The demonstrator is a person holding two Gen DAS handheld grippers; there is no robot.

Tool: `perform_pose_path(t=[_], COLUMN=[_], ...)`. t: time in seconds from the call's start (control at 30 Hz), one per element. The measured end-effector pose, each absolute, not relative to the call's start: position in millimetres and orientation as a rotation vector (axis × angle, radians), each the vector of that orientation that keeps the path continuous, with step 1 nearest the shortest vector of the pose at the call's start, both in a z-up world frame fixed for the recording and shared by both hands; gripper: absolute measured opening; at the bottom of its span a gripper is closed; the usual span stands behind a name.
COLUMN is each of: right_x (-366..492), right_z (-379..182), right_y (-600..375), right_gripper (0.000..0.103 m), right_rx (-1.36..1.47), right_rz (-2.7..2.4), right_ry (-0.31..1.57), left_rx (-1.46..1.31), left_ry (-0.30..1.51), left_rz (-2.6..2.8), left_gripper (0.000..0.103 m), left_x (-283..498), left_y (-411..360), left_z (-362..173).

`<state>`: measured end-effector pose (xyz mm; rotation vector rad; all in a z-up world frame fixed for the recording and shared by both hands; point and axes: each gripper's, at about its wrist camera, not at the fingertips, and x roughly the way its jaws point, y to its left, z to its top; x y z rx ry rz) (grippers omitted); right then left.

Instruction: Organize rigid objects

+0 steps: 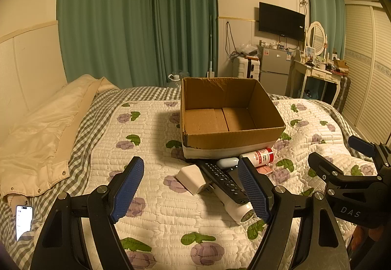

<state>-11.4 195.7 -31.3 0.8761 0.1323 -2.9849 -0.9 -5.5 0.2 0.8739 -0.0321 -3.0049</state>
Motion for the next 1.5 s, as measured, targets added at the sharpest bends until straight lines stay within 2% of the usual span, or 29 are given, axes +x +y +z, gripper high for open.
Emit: perform_pose_path(t=[1.07,1.33,1.5], right_x=[-10,-11,-22], right_z=[-31,-31,-45], right_y=[194,194,204], right_gripper=[0.103,0.103,0.103], right_rx=[0.872,0.887,0.958], right_rz=[-2.982,-2.982,-2.978], right_ry=[0.137,0.201,0.206], left_rx=[0.862,0.859,0.949], left_ry=[-0.039,-0.048,-0.089], left_rz=[-3.009,-3.011,-2.984], left_gripper=[0.082,0.082,0.082], left_x=[1,0,-14], left_y=[-1,3,15], left_z=[2,6,-13])
